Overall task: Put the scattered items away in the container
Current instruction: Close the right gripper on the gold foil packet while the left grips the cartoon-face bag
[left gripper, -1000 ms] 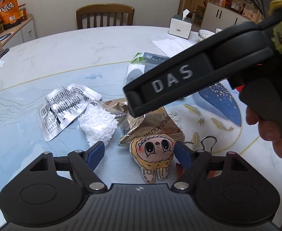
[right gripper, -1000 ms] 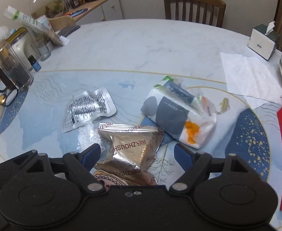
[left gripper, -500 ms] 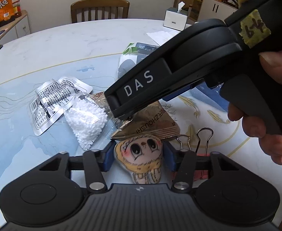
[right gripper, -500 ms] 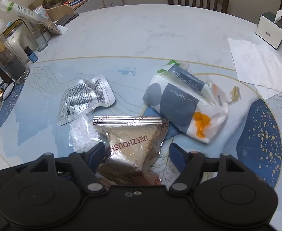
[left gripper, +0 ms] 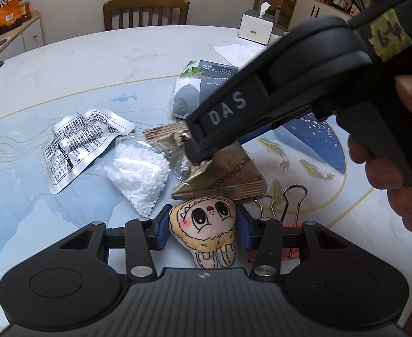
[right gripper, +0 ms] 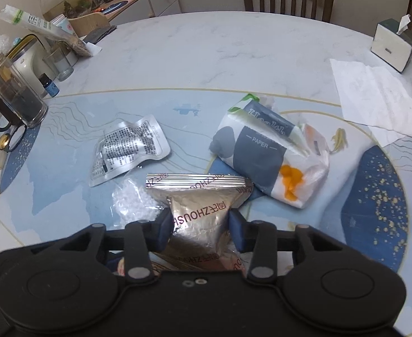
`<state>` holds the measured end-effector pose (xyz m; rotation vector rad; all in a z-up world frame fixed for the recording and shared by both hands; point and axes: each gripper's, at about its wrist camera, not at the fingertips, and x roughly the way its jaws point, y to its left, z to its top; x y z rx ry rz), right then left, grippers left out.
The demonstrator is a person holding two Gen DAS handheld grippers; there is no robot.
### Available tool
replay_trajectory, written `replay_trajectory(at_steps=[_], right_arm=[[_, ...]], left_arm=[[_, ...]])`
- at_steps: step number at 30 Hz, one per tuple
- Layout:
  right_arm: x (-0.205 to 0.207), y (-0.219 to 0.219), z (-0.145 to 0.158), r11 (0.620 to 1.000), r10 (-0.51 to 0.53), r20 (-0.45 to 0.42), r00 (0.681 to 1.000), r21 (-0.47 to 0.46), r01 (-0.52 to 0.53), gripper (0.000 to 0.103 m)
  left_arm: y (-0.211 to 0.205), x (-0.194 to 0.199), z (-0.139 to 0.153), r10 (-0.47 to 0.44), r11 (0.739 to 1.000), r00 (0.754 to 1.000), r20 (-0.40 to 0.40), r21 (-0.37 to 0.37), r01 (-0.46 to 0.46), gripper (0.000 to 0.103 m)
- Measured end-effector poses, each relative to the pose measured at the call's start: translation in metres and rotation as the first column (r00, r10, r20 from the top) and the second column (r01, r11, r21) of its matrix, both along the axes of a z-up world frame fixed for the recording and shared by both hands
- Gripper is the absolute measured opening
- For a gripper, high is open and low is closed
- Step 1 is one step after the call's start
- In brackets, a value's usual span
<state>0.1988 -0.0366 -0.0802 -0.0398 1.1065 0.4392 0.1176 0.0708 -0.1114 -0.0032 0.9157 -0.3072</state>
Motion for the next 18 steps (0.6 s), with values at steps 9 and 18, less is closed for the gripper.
replay_trajectory(at_steps=[9,18], right_arm=[[-0.005,-0.016,0.003,1.0,-0.004,0.013,1.0,-0.026,0.004,0.041],[-0.008,-0.031,0.003,0.999,-0.034,0.001,0.999,-0.008,0.034,0.054]], left_arm=[[-0.004,-0.002,0.004,-0.003,1.0,1.0,-0.006,-0.015,0.003,0.045],[-0.004,-0.002,0.002,0.002,1.0,1.0,-0.011,-0.005,-0.002,0.045]])
